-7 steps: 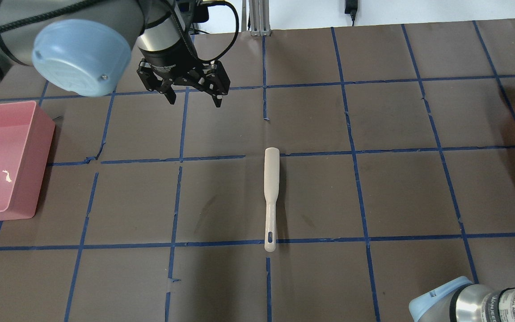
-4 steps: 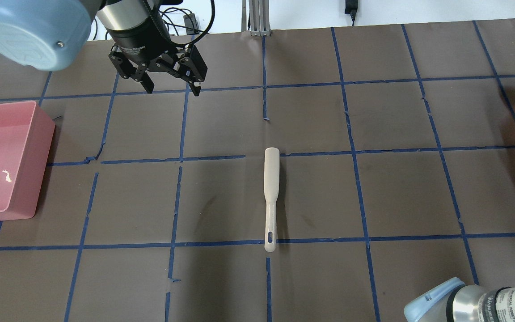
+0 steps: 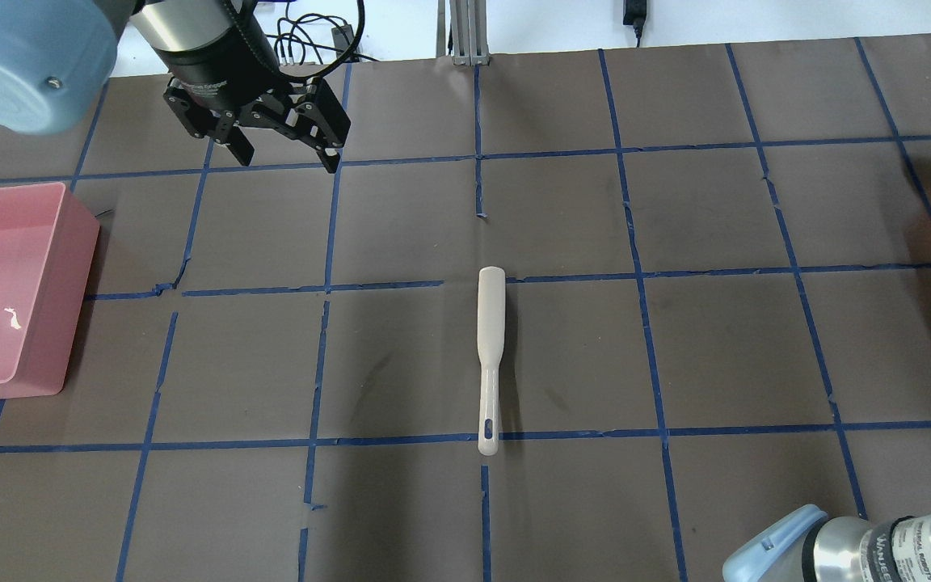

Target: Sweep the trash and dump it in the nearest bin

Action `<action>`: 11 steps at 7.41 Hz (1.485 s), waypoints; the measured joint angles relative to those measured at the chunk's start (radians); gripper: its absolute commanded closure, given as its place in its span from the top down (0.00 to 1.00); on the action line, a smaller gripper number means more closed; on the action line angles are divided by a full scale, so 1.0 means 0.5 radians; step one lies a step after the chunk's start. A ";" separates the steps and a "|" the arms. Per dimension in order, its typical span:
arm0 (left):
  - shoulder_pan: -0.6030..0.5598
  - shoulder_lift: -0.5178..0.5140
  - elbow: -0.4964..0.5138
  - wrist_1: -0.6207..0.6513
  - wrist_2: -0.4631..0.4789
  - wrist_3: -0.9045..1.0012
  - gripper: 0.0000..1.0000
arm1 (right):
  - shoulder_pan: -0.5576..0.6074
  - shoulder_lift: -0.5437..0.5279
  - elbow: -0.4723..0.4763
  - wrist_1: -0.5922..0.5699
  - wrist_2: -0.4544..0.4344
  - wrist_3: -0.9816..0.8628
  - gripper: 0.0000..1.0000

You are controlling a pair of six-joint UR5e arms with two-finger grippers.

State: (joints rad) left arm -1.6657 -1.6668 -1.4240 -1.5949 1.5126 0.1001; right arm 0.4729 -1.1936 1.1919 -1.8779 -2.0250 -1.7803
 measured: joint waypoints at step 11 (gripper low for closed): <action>0.015 0.011 -0.005 0.005 0.040 0.002 1.00 | 0.149 0.074 -0.059 -0.419 0.009 -0.402 0.12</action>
State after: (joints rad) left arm -1.6582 -1.6613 -1.4266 -1.5923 1.5324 0.1013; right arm 0.5476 -1.1563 1.1623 -2.0876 -2.0206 -1.9811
